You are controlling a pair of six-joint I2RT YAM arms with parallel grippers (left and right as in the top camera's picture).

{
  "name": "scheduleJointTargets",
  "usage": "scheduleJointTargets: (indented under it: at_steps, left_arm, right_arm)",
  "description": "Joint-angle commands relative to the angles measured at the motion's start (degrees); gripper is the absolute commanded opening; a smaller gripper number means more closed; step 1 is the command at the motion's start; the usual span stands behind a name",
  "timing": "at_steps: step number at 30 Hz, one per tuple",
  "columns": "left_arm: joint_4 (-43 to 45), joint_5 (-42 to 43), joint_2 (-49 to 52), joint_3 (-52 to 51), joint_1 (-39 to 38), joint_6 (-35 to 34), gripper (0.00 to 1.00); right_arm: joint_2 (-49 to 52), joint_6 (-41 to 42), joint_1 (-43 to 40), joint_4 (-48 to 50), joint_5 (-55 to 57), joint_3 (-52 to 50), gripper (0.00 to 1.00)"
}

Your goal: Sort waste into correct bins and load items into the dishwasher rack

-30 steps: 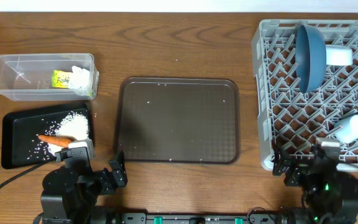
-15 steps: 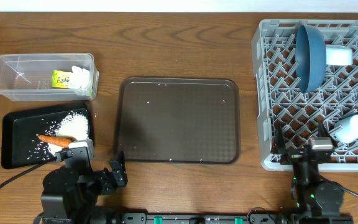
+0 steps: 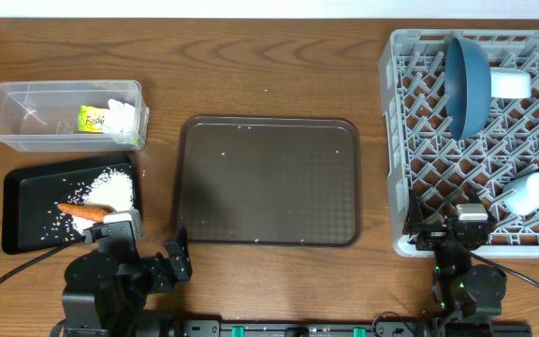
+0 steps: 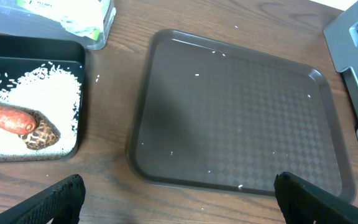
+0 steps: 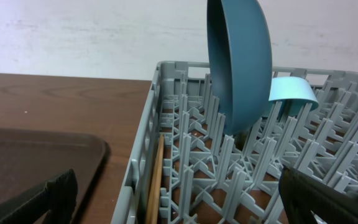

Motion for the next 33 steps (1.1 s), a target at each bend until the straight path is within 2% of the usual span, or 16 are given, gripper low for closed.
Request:
scheduleJointTargets:
  at_steps: [1, 23, 29, 33]
  left_arm:
    - [0.09, -0.44, -0.15, 0.17, 0.24, -0.55, 0.98]
    - [0.09, -0.46, -0.15, 0.17, 0.24, -0.50, 0.98]
    - [-1.07, -3.91, -0.26, -0.09, 0.26, -0.48, 0.98]
    - [1.70, -4.50, -1.57, -2.34, 0.26, 1.79, 0.98]
  right_arm:
    - [-0.57, -0.44, -0.20, -0.24, 0.55, -0.11, 0.99]
    - [-0.57, -0.44, -0.20, -0.24, 0.55, -0.11, 0.99]
    - [-0.57, -0.44, -0.20, -0.24, 0.55, -0.11, 0.99]
    - [-0.55, -0.44, -0.20, -0.24, 0.55, -0.11, 0.99]
